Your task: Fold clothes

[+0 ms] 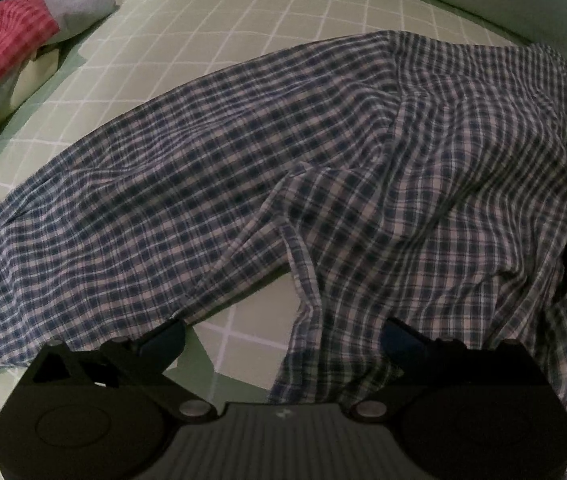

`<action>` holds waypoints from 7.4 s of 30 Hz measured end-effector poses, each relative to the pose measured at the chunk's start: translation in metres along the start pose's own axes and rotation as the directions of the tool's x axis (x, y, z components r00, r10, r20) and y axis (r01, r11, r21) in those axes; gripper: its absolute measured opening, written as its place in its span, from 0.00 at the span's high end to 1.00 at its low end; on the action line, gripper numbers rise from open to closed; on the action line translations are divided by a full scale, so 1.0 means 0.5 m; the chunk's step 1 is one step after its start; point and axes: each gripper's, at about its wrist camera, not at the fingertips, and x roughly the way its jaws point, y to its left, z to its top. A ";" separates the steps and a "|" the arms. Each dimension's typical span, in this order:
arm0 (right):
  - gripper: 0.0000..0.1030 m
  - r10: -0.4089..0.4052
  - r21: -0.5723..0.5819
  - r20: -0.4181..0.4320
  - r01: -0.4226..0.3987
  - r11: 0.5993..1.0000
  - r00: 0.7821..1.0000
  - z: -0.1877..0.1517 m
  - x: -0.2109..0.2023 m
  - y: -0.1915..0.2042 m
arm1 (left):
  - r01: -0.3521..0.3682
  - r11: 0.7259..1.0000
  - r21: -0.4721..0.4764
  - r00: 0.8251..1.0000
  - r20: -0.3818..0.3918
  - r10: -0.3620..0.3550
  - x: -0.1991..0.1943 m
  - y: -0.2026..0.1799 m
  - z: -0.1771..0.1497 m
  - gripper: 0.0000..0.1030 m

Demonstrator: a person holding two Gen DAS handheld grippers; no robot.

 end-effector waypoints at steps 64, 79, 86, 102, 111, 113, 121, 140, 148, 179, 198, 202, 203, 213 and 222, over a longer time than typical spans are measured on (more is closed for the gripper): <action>0.45 -0.431 0.288 0.032 0.405 0.868 0.902 -0.039 -0.079 -0.239 | 0.060 0.997 -0.053 0.998 0.018 -0.059 0.048 -0.011 0.011 0.00; 0.94 -0.398 0.215 0.030 0.383 0.898 0.917 -0.074 -0.137 -0.348 | 0.032 0.998 0.046 0.981 0.190 -0.040 -0.153 -0.060 -0.099 0.00; 0.94 -0.515 0.170 0.013 0.505 0.846 0.857 -0.136 -0.248 -0.518 | 0.046 0.998 0.049 0.969 0.241 -0.057 -0.212 -0.172 -0.198 0.00; 0.34 -0.671 0.171 0.153 0.649 0.741 0.726 -0.194 -0.390 -0.778 | 0.050 0.999 0.001 0.962 0.270 -0.049 -0.295 -0.371 -0.430 0.00; 0.23 -0.472 0.545 0.098 0.350 0.762 0.876 -0.272 -0.379 -0.838 | 0.000 0.999 0.039 0.963 0.269 -0.010 -0.325 -0.397 -0.484 0.00; 0.25 -0.456 0.538 0.113 0.332 0.775 0.883 -0.276 -0.369 -0.830 | -0.006 0.998 0.055 0.963 0.268 -0.009 -0.328 -0.407 -0.489 0.00; 0.74 -0.520 0.213 0.132 0.488 0.846 0.844 -0.254 -0.370 -0.775 | -0.011 0.995 0.103 0.963 0.269 -0.017 -0.341 -0.425 -0.505 0.00; 0.04 -0.522 0.160 0.200 0.498 0.852 0.829 -0.090 -0.321 -0.589 | -0.067 0.998 0.007 0.965 0.256 0.063 -0.307 -0.251 -0.391 0.00; 0.03 -0.327 0.011 0.272 0.336 0.942 0.905 0.066 -0.188 -0.328 | -0.035 0.991 0.128 0.949 0.316 -0.008 -0.249 -0.189 -0.155 0.00; 0.93 0.041 0.157 0.112 -0.059 0.986 0.993 0.384 0.240 -0.106 | 0.239 0.892 0.384 0.844 0.372 -0.387 0.041 -0.344 0.359 0.98; 0.02 -0.043 -0.115 0.255 0.075 0.991 0.966 0.343 0.147 -0.054 | 0.144 0.964 0.225 0.798 0.550 -0.248 -0.084 -0.173 0.356 0.10; 0.01 -0.103 -0.140 0.239 0.139 0.980 0.965 0.228 0.048 -0.098 | 0.136 0.976 0.170 0.809 0.550 -0.209 -0.136 -0.079 0.215 0.05; 0.01 -0.127 -0.149 0.225 0.163 0.975 0.966 0.195 0.027 -0.108 | 0.126 0.980 0.155 0.820 0.540 -0.191 -0.149 -0.054 0.175 0.05; 0.01 -0.256 -0.031 0.013 0.257 0.966 0.967 -0.153 -0.142 -0.234 | 0.031 0.992 -0.122 0.938 0.346 0.013 -0.189 0.147 -0.215 0.06; 0.01 -0.251 0.163 -0.011 0.250 0.955 0.968 -0.328 -0.210 -0.259 | 0.078 0.992 -0.096 0.946 0.321 -0.043 -0.198 0.172 -0.300 0.07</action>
